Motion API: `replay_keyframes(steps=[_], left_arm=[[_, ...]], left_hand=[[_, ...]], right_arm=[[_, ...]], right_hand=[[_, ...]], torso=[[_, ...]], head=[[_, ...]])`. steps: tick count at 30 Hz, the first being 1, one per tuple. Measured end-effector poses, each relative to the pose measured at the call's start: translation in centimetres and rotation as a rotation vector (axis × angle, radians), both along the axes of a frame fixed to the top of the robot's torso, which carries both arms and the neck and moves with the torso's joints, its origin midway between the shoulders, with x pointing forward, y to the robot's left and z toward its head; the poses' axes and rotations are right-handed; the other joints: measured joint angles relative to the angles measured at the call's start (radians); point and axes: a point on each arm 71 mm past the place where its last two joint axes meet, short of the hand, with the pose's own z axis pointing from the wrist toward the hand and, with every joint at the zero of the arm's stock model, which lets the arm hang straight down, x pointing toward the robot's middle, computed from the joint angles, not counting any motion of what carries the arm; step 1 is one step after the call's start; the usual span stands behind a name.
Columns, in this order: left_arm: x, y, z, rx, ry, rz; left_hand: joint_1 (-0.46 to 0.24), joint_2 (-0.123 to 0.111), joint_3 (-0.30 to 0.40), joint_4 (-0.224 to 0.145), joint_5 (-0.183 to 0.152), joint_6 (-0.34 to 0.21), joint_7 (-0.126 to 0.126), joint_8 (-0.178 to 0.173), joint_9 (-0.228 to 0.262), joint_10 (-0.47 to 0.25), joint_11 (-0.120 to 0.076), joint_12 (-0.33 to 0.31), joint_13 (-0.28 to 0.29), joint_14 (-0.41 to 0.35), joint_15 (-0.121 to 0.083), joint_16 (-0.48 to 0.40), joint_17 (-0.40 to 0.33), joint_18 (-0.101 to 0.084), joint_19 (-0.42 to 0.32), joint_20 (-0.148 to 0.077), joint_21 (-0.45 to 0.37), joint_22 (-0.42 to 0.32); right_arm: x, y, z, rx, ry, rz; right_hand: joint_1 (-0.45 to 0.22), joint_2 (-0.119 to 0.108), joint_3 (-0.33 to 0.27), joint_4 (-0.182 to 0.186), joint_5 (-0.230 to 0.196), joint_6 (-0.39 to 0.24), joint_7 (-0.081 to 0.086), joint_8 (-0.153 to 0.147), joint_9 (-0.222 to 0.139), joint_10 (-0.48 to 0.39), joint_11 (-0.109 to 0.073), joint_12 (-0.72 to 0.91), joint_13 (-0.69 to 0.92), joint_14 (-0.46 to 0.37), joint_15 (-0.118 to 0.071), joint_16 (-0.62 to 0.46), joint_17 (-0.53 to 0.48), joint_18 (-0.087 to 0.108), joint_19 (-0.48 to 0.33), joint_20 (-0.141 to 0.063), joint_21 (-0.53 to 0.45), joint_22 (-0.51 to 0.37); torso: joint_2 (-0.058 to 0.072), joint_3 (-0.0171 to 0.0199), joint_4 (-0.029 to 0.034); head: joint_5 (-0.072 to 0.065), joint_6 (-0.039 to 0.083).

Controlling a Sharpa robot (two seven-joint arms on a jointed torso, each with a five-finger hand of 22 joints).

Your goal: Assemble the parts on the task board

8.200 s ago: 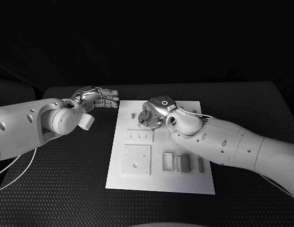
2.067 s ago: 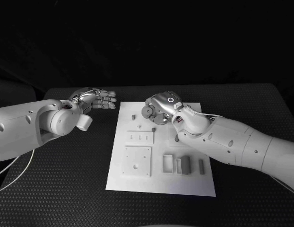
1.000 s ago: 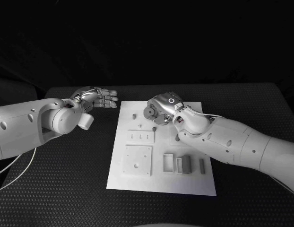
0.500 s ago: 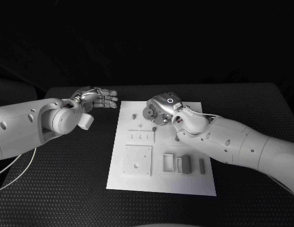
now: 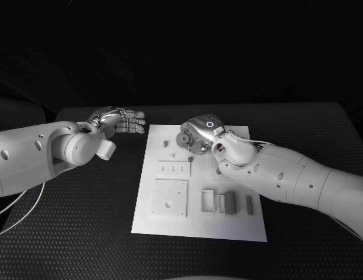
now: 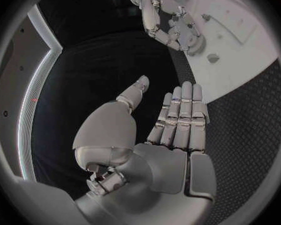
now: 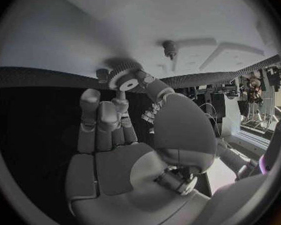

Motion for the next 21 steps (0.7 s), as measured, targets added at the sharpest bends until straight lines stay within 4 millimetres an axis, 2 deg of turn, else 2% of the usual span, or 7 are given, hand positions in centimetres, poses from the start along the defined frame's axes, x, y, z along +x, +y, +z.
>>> replay_keyframes(steps=[21], left_arm=[[0.03,-0.06,-0.01,0.0,0.0,-0.001]], left_hand=[[0.0,0.0,0.0,0.0,0.0,0.0,0.0,0.0,0.0,0.0,0.0,0.0,0.0,0.0,0.0,0.0,0.001,0.0,0.0,0.0,0.0,0.0]], right_arm=[[0.06,-0.04,0.02,0.001,-0.008,-0.004]], right_hand=[[0.0,0.0,-0.001,-0.001,0.0,0.0,0.0,-0.003,0.001,0.0,0.0,0.0,0.0,0.0,0.0,0.0,0.0,0.0,-0.004,-0.001,0.0,0.0]], torso=[[0.0,0.0004,-0.0007]], head=[[0.001,-0.001]])
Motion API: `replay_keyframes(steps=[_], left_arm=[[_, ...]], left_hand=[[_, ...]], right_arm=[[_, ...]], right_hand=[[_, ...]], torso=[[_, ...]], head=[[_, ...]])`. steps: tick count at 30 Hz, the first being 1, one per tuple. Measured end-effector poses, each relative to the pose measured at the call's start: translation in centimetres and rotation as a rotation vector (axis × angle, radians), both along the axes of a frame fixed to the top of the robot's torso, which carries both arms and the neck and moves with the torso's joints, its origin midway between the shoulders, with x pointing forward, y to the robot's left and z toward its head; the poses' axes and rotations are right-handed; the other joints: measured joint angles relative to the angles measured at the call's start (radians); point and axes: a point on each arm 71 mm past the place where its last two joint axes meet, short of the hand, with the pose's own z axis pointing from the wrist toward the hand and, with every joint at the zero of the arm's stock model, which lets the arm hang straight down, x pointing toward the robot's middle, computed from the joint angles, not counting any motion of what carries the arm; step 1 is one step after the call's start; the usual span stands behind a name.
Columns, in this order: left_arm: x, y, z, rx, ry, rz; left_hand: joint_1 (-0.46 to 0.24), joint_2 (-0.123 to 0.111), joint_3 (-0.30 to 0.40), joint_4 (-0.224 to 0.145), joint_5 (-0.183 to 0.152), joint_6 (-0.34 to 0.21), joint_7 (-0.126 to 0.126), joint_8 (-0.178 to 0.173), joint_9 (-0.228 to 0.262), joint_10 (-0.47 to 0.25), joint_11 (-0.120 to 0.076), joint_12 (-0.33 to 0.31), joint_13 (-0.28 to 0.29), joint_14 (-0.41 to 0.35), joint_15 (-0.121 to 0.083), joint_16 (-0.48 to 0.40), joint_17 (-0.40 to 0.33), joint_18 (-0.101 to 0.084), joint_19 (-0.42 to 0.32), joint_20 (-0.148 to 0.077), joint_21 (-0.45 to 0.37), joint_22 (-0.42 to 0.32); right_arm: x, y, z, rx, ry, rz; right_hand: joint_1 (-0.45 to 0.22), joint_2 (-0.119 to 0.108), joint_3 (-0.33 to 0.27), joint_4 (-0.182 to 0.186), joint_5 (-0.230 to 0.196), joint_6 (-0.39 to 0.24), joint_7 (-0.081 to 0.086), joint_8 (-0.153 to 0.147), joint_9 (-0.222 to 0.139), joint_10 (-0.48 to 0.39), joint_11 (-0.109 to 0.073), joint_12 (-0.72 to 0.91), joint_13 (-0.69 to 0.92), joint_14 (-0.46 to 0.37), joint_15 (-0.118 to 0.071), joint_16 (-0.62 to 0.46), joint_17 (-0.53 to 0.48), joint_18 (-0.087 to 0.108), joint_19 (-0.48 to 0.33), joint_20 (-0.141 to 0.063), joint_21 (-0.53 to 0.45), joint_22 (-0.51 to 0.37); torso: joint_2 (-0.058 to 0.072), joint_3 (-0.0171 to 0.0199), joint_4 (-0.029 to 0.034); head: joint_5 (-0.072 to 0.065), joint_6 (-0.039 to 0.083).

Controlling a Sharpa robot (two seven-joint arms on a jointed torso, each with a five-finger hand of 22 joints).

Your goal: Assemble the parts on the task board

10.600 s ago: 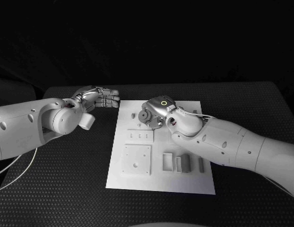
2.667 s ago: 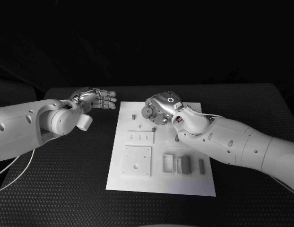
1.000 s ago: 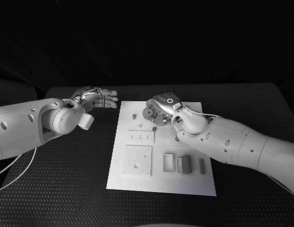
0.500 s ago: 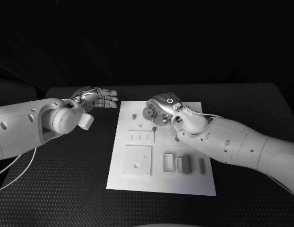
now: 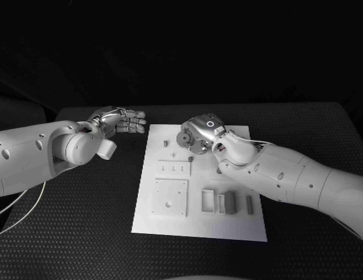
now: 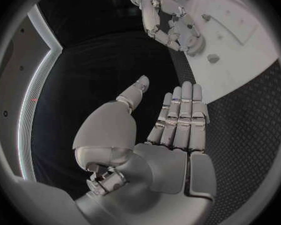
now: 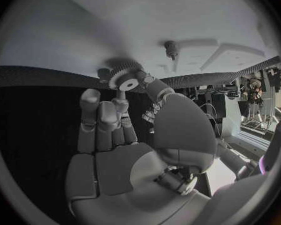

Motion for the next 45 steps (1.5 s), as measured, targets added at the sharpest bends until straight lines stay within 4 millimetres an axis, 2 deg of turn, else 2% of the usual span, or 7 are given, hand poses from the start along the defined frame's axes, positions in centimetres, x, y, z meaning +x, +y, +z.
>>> replay_keyframes(steps=[24,27,33,36,40,45], left_arm=[[0.01,-0.02,-0.01,0.0,0.001,0.0],[0.01,-0.02,-0.01,0.0,0.001,0.0],[0.0,-0.01,-0.01,0.0,0.001,0.0],[0.0,0.01,-0.01,0.0,0.001,0.0],[0.0,0.02,-0.01,0.0,0.001,0.0],[0.01,0.01,-0.01,0.001,0.001,0.0]], left_hand=[[0.0,0.0,0.0,0.0,0.0,0.0,0.0,0.0,0.0,0.0,0.0,0.0,0.0,0.0,0.0,0.0,0.001,0.0,0.0,0.0,0.0,-0.001],[0.0,0.0,0.0,0.0,0.0,0.0,0.0,0.0,0.0,0.0,0.0,0.0,0.0,0.0,0.0,0.0,0.001,0.0,0.0,0.0,0.0,0.0],[0.0,0.0,0.0,0.0,0.0,0.0,0.0,0.0,0.0,0.0,0.0,0.0,0.0,0.0,0.0,0.0,0.001,0.0,0.0,0.0,0.0,0.0],[0.0,0.0,0.0,0.0,0.0,0.0,0.0,0.0,0.0,0.0,0.0,0.0,0.001,0.0,0.0,0.0,0.001,0.0,0.0,0.0,0.0,0.0],[0.0,0.0,0.0,0.0,0.0,0.0,0.0,0.0,0.0,0.0,0.0,0.0,0.001,0.0,0.0,0.0,0.0,0.0,0.0,0.0,0.0,0.0],[0.0,0.0,0.0,0.0,0.0,0.0,0.0,0.0,0.0,0.0,0.0,0.0,0.001,0.0,0.0,0.0,0.0,0.0,0.0,0.0,0.0,0.0]], right_arm=[[0.07,0.34,-0.05,-0.002,0.004,0.001],[0.15,0.28,-0.09,-0.006,0.01,-0.002],[0.25,0.14,-0.21,-0.01,0.024,-0.006],[0.29,0.04,-0.25,-0.009,0.033,-0.008],[0.35,-0.09,-0.23,-0.005,0.039,-0.008],[0.35,-0.11,-0.24,0.0,0.046,-0.007]], right_hand=[[0.004,0.004,0.0,0.0,0.0,-0.001,0.001,-0.004,0.0,0.0,0.0,0.0,0.0,-0.001,0.001,0.0,0.0,0.0,-0.001,0.002,0.0,0.0],[0.004,0.004,0.0,0.0,0.0,-0.011,0.011,-0.006,-0.001,-0.005,0.005,-0.006,0.0,-0.006,0.006,-0.004,0.0,0.0,-0.001,0.002,-0.005,0.0],[0.004,0.004,-0.005,0.004,0.0,-0.033,0.033,-0.029,-0.015,-0.016,0.016,-0.006,0.002,-0.016,0.015,-0.004,0.002,0.0,-0.003,0.004,-0.009,0.0],[0.008,-0.001,-0.003,0.008,0.0,-0.049,0.049,-0.053,-0.03,-0.035,0.035,-0.045,-0.017,-0.03,0.029,-0.015,0.002,-0.001,-0.016,0.009,-0.017,0.0],[0.005,-0.005,-0.002,0.008,0.0,-0.061,0.054,-0.057,-0.041,-0.044,0.037,-0.146,-0.095,-0.043,0.032,-0.033,-0.004,-0.002,-0.02,0.009,-0.019,0.0],[0.007,-0.007,-0.005,0.011,0.0,-0.063,0.056,-0.057,-0.046,-0.03,0.037,-0.177,-0.126,-0.043,0.032,-0.037,-0.006,-0.002,-0.021,0.01,-0.023,0.0]], torso=[[0.0,-0.0004,-0.0005],[0.0,-0.0003,-0.0006],[0.0,0.0002,-0.0005],[0.0,0.0003,-0.0005],[0.0,0.0002,-0.0005],[0.0,0.001,-0.0005]], head=[[0.001,-0.003],[0.001,-0.003],[0.001,-0.004],[0.0,-0.004],[0.0,-0.004],[0.0,-0.005]])
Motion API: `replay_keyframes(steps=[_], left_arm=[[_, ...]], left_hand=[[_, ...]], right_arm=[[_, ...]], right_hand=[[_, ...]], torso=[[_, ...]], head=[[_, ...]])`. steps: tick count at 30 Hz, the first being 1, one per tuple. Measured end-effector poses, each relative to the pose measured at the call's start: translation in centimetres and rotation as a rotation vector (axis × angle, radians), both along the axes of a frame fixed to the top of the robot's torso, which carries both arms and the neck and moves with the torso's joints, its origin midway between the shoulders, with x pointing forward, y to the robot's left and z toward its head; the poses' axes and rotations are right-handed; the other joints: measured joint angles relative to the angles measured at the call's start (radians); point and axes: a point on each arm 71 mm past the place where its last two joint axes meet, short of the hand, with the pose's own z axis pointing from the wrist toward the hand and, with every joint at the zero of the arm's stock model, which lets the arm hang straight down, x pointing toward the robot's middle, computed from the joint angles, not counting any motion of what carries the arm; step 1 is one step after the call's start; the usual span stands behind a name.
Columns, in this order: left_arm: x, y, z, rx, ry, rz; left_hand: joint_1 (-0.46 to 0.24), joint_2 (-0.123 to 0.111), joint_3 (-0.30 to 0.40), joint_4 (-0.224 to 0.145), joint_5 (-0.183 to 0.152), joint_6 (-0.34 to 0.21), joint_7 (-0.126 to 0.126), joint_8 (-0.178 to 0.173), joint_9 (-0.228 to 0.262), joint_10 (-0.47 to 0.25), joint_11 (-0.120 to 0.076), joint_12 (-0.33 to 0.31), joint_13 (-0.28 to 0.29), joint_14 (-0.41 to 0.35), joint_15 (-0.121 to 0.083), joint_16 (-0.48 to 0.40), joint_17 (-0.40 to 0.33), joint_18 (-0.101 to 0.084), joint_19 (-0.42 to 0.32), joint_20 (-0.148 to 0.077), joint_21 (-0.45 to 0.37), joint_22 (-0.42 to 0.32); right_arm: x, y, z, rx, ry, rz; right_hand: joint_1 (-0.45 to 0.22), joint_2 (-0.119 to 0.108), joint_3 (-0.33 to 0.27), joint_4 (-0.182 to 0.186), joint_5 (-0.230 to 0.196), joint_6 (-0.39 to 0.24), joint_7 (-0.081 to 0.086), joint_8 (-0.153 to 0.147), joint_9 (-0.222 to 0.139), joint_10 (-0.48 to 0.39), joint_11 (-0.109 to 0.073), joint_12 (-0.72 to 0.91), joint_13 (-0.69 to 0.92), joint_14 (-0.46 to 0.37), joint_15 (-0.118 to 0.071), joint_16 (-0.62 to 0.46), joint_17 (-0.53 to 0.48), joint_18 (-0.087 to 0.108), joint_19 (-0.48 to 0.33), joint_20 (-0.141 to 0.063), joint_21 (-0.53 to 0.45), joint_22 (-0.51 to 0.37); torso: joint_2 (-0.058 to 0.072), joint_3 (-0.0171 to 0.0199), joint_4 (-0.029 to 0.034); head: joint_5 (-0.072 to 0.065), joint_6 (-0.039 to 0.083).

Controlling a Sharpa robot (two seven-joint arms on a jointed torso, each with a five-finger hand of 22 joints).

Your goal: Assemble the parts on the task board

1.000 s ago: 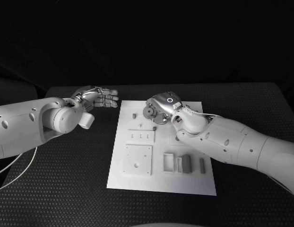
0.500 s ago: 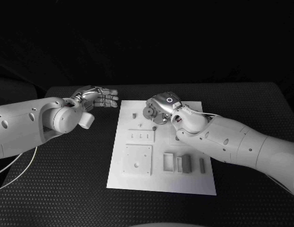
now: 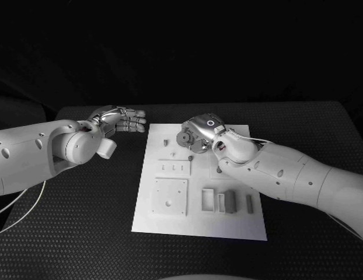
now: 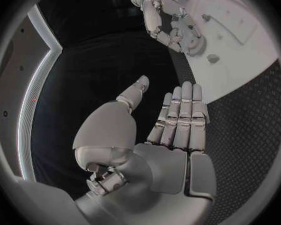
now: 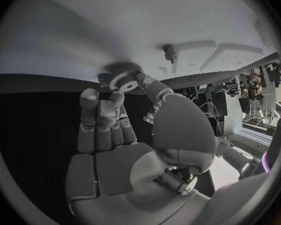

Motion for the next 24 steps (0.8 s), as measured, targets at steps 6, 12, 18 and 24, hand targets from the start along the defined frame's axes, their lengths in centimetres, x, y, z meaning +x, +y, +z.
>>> replay_keyframes(steps=[6,12,18,24], left_arm=[[0.0,0.0,0.0,0.0,0.0,0.0],[0.0,0.02,0.0,0.0,0.0,0.0],[-0.01,0.06,0.0,0.0,0.0,0.001],[0.0,0.08,0.0,0.001,0.0,0.002]], left_hand=[[0.0,0.0,0.0,0.0,0.0,0.0,0.0,0.0,0.0,0.0,0.0,0.0,0.0,0.0,0.0,0.0,0.001,0.0,0.0,0.0,0.0,0.0],[0.0,0.0,0.0,0.0,0.0,0.0,0.0,0.0,0.0,0.0,0.0,0.0,0.0,0.0,0.0,0.0,0.001,0.0,0.0,0.0,0.0,0.0],[0.0,0.0,0.0,0.0,0.0,0.0,0.0,0.0,0.0,0.0,0.0,0.0,0.0,0.0,0.0,-0.004,0.001,0.0,0.0,0.0,0.0,0.0],[-0.008,-0.003,0.003,0.003,0.0,0.0,0.0,0.0,0.0,0.0,0.0,0.0,0.0,0.0,0.0,-0.004,0.002,0.0,0.0,0.0,0.0,0.0]], right_arm=[[0.03,-0.01,-0.03,0.003,0.011,-0.002],[0.04,-0.18,-0.06,0.004,0.02,-0.004],[0.04,-0.28,-0.07,0.003,0.031,-0.007],[0.11,-0.39,-0.16,0.0,0.045,-0.012]], right_hand=[[-0.006,-0.011,-0.007,0.007,0.0,-0.031,0.001,-0.022,-0.014,0.005,0.005,-0.012,-0.011,-0.005,0.005,-0.006,0.0,0.0,-0.004,0.004,0.0,0.0],[-0.006,-0.018,-0.004,0.018,0.0,-0.054,0.004,-0.035,-0.025,0.009,0.009,-0.012,-0.011,-0.008,0.007,-0.006,0.0,0.0,-0.004,0.004,-0.004,0.0],[-0.016,-0.028,-0.007,0.038,0.0,-0.056,0.005,-0.035,-0.028,0.009,0.009,-0.004,-0.004,-0.008,0.007,-0.006,0.001,0.0,-0.004,0.004,-0.004,0.0],[-0.059,-0.031,-0.015,0.082,0.0,-0.06,0.01,-0.03,-0.031,0.005,0.013,0.005,0.002,-0.011,0.011,-0.006,0.004,0.0,-0.005,0.006,-0.004,0.0]], torso=[[0.0,0.0,0.0005],[0.0,-0.0008,0.0005],[0.0,-0.0007,0.0003],[0.0,-0.0013,0.0003]], head=[[0.0,0.0],[-0.001,0.001],[-0.001,0.0],[-0.002,-0.001]])
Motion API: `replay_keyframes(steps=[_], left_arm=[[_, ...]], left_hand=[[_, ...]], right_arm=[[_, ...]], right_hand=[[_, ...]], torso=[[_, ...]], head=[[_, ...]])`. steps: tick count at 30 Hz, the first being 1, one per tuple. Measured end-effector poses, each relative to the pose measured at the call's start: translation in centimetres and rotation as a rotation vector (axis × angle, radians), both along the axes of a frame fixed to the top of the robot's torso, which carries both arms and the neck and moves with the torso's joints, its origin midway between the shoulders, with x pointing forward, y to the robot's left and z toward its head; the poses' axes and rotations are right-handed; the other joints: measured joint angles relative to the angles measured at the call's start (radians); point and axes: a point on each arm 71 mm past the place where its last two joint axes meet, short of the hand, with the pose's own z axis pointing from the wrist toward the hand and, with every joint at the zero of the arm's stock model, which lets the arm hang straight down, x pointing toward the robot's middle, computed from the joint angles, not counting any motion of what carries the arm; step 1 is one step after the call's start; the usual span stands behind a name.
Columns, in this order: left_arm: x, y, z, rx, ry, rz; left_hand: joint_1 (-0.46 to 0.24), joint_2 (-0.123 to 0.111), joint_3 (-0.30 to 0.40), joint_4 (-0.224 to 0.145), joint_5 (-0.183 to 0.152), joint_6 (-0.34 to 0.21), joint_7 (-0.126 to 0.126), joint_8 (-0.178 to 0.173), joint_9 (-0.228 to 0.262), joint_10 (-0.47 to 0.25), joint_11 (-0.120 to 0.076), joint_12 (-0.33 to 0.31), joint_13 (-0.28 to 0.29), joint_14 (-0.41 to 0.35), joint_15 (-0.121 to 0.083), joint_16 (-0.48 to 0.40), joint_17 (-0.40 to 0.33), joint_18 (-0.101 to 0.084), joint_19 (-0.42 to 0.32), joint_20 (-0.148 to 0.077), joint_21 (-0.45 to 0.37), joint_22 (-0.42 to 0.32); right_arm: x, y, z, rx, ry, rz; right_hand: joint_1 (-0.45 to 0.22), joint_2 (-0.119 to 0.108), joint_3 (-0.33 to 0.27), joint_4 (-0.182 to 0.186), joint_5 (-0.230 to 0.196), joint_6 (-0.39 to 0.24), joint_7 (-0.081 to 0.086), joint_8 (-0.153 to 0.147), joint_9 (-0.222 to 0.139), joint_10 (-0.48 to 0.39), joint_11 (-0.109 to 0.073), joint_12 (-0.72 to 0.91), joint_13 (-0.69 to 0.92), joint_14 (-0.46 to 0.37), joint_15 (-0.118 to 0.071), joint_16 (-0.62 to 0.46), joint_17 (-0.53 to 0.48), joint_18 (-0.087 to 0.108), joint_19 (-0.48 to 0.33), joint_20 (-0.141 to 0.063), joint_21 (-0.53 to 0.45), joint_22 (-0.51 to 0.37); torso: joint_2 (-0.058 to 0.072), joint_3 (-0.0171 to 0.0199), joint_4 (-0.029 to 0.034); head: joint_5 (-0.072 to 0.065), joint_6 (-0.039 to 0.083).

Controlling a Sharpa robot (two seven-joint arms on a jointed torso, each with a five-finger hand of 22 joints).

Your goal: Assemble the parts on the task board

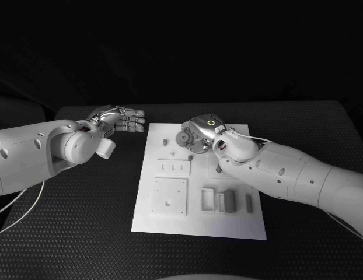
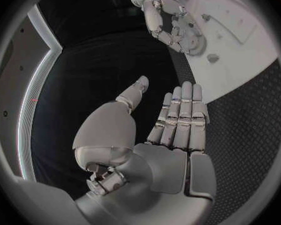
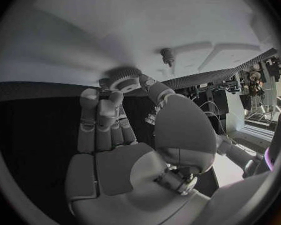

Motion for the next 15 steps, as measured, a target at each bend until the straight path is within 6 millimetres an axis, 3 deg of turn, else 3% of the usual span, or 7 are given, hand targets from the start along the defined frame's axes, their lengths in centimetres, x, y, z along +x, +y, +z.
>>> replay_keyframes(steps=[9,15], left_arm=[[-0.01,0.06,0.0,0.0,0.0,0.001],[-0.01,0.07,0.01,0.0,0.0,0.002]], left_hand=[[-0.006,0.006,0.0,0.0,0.0,0.0,0.0,0.0,0.0,0.0,0.0,-0.001,0.0,0.0,0.0,0.0,0.0,0.0,0.0,0.0,0.0,0.0],[-0.01,0.01,0.0,0.0,0.0,0.0,0.0,0.0,0.0,0.0,0.0,-0.004,0.001,0.0,0.0,0.0,0.001,0.0,0.0,0.0,0.0,0.0]], right_arm=[[0.22,-0.66,-0.14,-0.009,0.022,-0.016],[0.29,-0.65,-0.07,-0.009,0.03,-0.019]], right_hand=[[-0.064,0.002,-0.007,0.066,0.0,0.005,-0.001,0.015,-0.004,-0.005,-0.005,0.032,0.027,0.0,0.0,0.0,0.004,0.0,0.0,0.0,0.0,0.0],[-0.068,0.006,-0.005,0.078,0.0,0.012,-0.004,0.021,-0.005,-0.008,-0.008,0.037,0.033,0.0,0.0,0.0,0.005,0.0,-0.003,0.0,0.0,0.0]], torso=[[0.0,0.0005,0.0],[0.0,0.0011,-0.0004]], head=[[-0.001,0.0],[-0.001,-0.001]])
